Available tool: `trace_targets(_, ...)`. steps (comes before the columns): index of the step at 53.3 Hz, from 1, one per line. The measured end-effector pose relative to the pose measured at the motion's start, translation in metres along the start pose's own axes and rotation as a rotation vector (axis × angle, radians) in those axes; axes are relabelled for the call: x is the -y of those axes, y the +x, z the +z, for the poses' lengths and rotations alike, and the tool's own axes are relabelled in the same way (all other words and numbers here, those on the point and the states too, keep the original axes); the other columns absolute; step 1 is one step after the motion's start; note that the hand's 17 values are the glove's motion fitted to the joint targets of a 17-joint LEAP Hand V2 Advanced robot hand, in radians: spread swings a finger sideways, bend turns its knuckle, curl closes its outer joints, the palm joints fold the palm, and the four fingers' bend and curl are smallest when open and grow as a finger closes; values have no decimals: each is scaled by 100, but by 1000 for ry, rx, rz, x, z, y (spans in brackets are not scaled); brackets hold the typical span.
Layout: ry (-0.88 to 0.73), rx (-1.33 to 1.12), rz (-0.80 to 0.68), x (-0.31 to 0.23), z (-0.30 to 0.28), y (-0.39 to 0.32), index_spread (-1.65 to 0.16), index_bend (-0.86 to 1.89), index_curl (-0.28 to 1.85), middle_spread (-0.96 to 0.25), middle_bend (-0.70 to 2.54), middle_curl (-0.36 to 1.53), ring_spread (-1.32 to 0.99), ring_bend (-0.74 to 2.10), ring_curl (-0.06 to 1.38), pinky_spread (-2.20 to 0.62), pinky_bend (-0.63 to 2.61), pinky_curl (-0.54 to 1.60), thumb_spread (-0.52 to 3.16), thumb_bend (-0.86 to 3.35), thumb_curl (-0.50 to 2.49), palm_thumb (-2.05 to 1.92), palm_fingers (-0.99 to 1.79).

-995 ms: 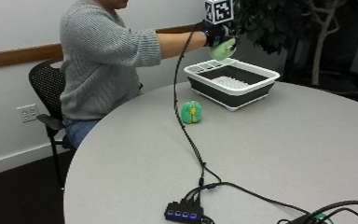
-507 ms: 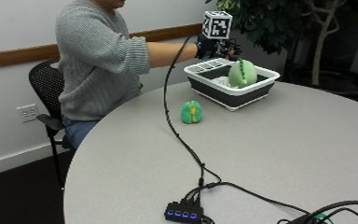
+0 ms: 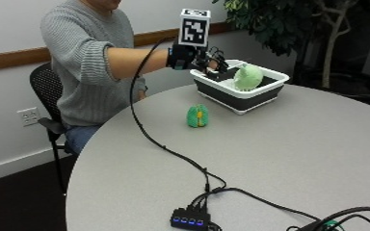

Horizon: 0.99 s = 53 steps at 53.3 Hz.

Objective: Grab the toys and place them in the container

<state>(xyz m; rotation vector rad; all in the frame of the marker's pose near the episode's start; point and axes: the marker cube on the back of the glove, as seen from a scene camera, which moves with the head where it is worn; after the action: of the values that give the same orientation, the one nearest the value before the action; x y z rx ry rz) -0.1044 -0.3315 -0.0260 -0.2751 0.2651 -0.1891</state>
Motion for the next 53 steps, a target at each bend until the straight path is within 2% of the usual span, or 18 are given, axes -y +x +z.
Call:
trace_targets(7,-87,27,65,2,41,6,-36,15,30,-18,22,34,-13,25,36,8,85,33,123,-2,31,0,-1)
trace_targets(12,-179,-53,72,4,86,-1,-36,12,29,-20,26,36,-14,26,36,8,85,33,124,-1,31,2,-1)
trace_targets(16,-287,-187,54,3,128,-2,-35,5,25,-21,34,38,-15,30,37,7,86,33,125,0,32,4,-1)
trace_targets(19,-346,-202,6,1,152,-8,-34,1,21,-23,45,41,-17,34,38,7,87,33,126,0,32,6,0)
trace_targets(25,-263,-109,5,3,176,-20,-33,2,16,-25,64,47,-22,48,41,5,86,33,131,5,35,18,8)
trace_targets(28,-229,-81,21,5,176,-23,-35,10,16,-25,71,49,-26,56,41,4,82,31,135,9,36,25,20)
trace_targets(44,-134,-185,0,12,168,-21,-37,21,24,-25,78,52,-39,72,45,2,71,29,144,11,37,34,34)
trace_targets(49,-65,-156,-43,19,136,-25,-37,25,27,-26,81,53,-44,81,46,1,62,27,145,13,38,39,48)
trace_targets(53,34,-204,33,31,86,-6,-37,28,30,-26,83,54,-45,86,47,0,58,25,143,13,39,42,56)
